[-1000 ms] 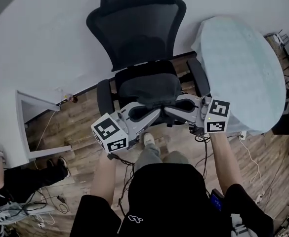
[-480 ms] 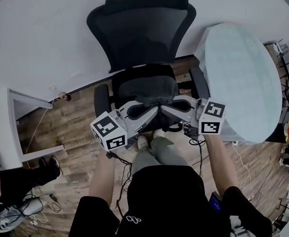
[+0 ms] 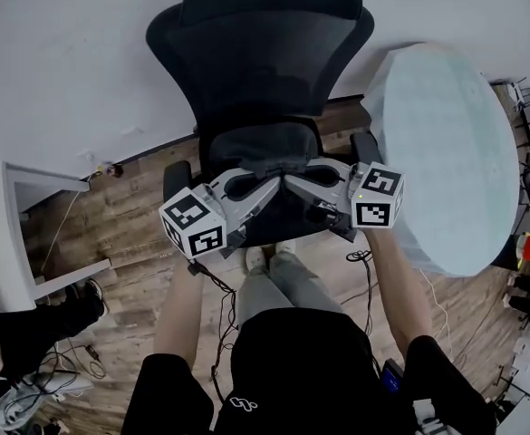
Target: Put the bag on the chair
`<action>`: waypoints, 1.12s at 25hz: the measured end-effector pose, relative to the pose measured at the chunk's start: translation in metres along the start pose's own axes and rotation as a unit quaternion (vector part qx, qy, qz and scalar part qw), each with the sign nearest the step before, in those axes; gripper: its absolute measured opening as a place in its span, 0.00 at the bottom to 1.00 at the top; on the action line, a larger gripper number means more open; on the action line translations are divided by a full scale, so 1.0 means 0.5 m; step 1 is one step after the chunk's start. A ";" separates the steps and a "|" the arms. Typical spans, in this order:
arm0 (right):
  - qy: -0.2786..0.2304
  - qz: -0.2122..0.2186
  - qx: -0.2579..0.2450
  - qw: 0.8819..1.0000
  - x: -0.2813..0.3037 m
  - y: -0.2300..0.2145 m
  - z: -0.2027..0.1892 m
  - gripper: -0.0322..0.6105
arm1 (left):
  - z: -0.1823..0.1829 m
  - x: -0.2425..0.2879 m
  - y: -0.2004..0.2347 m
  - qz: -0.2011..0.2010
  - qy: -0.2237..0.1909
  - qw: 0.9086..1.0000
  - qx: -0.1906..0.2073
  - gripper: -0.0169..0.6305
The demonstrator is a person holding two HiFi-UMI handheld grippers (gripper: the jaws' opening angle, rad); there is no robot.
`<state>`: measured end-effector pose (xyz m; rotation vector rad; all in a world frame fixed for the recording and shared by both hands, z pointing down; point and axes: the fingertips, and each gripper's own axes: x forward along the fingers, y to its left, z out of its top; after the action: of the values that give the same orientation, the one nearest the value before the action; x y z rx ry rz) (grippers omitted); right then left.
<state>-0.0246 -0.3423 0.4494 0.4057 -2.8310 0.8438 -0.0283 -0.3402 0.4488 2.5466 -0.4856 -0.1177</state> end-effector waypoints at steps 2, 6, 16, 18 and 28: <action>0.001 -0.008 -0.004 1.000 0.011 -0.035 0.008 0.11 | 0.006 0.013 0.034 0.011 0.003 1.000 -0.003 0.07; 0.004 -0.017 0.000 1.000 0.031 -0.116 0.028 0.11 | 0.021 0.045 0.113 0.037 0.009 0.999 -0.007 0.07; 0.066 -0.084 0.052 0.993 0.107 -0.344 -0.010 0.11 | -0.032 0.110 0.344 0.131 0.039 0.986 -0.097 0.07; 0.048 -0.095 0.076 0.991 0.111 -0.372 -0.013 0.10 | -0.038 0.120 0.370 0.141 0.029 0.982 -0.120 0.07; 0.068 -0.148 0.107 0.981 0.090 -0.410 -0.042 0.20 | -0.070 0.134 0.389 0.144 0.001 0.970 -0.198 0.12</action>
<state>-0.0041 -0.5050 0.5822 0.7464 -2.4798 1.0655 -0.0211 -0.5010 0.5817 2.0640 -0.7445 -0.0949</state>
